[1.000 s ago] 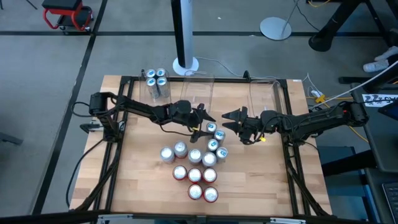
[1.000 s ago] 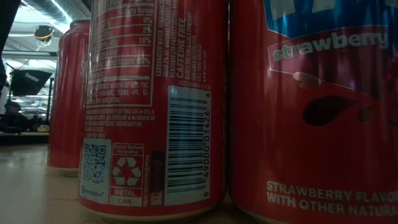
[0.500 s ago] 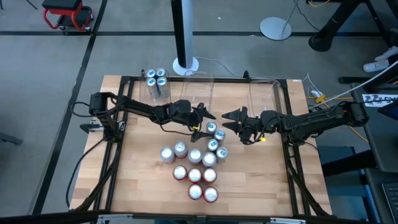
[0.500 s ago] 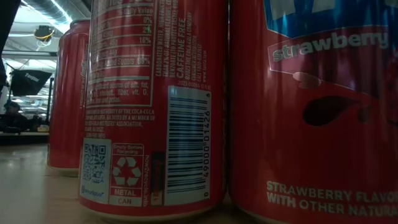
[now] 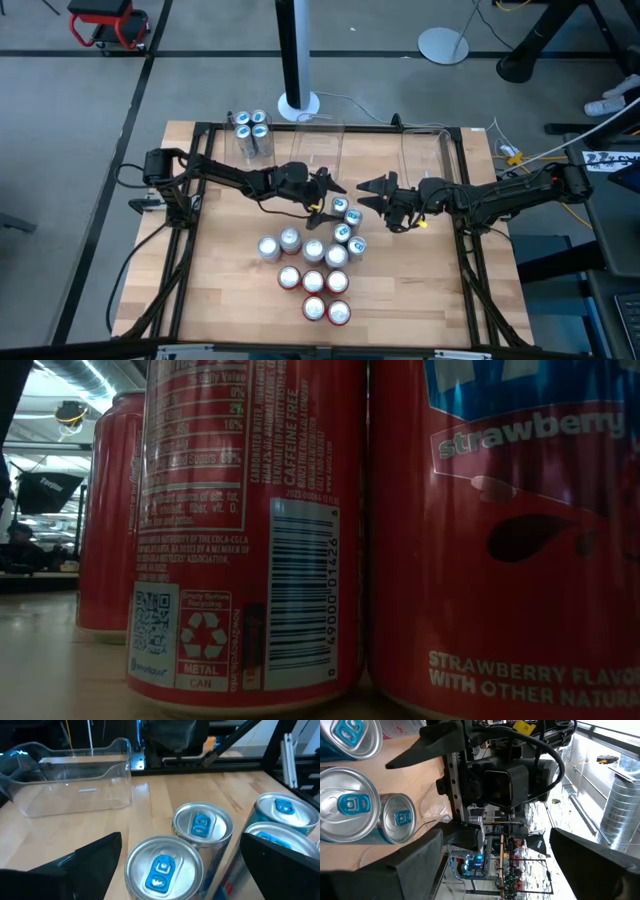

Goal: Sort soda cans
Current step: Put the blue soda can into the left transparent bin

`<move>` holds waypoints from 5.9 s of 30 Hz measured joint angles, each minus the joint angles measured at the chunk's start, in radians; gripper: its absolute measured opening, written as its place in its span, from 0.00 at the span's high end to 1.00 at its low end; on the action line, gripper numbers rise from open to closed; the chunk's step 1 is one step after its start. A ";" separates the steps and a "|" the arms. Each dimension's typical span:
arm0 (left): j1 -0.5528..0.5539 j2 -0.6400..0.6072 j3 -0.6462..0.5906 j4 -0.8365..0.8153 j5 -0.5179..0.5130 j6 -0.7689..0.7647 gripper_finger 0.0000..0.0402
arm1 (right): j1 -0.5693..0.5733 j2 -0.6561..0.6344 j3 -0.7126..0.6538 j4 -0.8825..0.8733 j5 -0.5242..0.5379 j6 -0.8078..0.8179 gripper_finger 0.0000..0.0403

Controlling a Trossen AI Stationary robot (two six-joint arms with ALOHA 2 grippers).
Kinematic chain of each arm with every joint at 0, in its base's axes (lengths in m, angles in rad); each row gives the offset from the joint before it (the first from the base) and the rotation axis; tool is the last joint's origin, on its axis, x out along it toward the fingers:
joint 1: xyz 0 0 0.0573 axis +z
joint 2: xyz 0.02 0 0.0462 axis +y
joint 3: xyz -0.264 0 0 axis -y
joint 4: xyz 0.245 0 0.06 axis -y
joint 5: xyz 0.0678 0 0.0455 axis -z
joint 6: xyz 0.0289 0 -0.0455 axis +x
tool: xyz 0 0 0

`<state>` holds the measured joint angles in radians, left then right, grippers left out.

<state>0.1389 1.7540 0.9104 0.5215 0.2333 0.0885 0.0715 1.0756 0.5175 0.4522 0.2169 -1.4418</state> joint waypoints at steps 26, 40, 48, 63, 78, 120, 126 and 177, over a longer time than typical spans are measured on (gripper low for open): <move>0.001 0.039 0.000 -0.049 -0.080 0.001 0.02 | 0.000 0.000 0.000 0.003 0.000 0.000 0.09; -0.002 0.085 0.000 0.016 -0.074 -0.003 0.02 | 0.000 0.000 0.000 0.002 0.000 0.000 0.09; -0.002 0.089 0.000 0.015 -0.060 0.002 0.14 | 0.000 0.000 0.000 0.002 0.000 0.000 0.09; -0.001 0.089 0.000 0.041 -0.065 -0.008 0.43 | 0.000 0.000 0.000 0.002 0.000 0.000 0.09; -0.012 0.017 -0.002 -0.003 -0.113 -0.038 0.42 | 0.000 0.000 0.000 -0.002 0.000 0.000 0.09; 0.014 -0.719 -0.086 -0.696 -0.851 -0.077 0.42 | 0.000 0.000 0.000 -0.005 0.000 0.000 0.09; 0.082 -0.782 -0.158 -0.686 -0.863 -0.129 0.41 | 0.000 0.000 0.000 -0.004 0.000 0.000 0.09; 0.377 -0.561 -0.546 -0.115 -0.754 -0.259 0.41 | 0.000 0.000 0.000 0.002 0.000 0.000 0.09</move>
<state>0.5158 1.1934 0.3645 0.4069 -0.5205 -0.1704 0.0715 1.0755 0.5171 0.4545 0.2169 -1.4418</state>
